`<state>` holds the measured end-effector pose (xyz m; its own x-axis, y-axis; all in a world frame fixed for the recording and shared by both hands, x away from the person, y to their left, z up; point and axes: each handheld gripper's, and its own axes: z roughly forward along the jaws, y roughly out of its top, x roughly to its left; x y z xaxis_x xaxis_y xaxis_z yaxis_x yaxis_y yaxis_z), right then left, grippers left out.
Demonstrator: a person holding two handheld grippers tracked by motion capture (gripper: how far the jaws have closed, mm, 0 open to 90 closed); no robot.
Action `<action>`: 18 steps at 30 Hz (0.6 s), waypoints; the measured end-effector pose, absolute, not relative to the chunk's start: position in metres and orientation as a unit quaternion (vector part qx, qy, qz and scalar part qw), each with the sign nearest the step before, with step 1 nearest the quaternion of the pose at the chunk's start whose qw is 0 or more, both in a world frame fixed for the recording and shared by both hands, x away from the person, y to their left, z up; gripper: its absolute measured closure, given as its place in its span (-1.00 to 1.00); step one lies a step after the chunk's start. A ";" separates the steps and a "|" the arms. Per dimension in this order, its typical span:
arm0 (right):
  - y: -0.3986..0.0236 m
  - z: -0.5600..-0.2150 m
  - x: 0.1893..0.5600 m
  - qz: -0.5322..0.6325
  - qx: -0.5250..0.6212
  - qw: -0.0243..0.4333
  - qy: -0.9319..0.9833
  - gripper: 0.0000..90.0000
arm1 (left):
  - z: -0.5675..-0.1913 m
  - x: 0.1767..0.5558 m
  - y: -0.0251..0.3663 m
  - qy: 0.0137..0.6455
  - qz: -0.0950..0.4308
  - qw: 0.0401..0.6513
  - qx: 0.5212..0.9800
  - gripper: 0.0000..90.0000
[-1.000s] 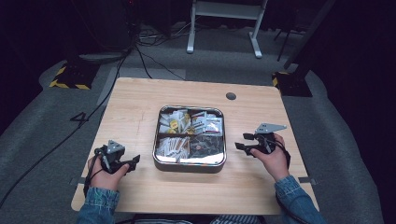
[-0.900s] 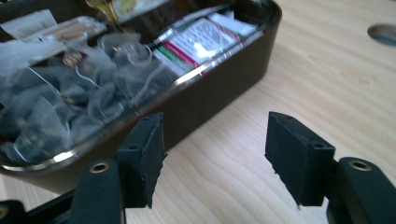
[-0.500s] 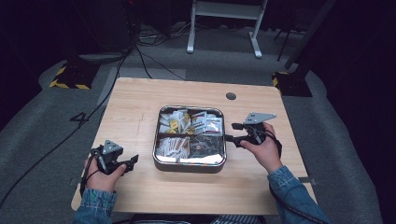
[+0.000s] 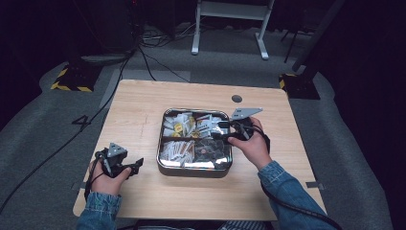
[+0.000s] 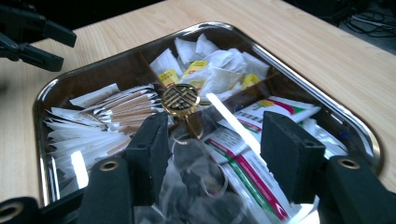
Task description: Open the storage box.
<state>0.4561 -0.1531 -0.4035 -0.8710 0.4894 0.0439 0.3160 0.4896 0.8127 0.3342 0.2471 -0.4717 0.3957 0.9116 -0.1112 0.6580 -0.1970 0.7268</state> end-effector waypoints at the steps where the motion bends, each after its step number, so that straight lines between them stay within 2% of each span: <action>1: -0.148 -0.405 0.457 0.444 0.233 0.095 0.860 -0.03 | -0.472 0.334 0.247 0.517 0.175 0.359 0.757 -0.34; 18: -0.087 -0.434 0.472 0.389 0.231 0.070 0.889 0.04 | -0.477 0.337 0.243 0.508 0.162 0.356 0.768 -0.34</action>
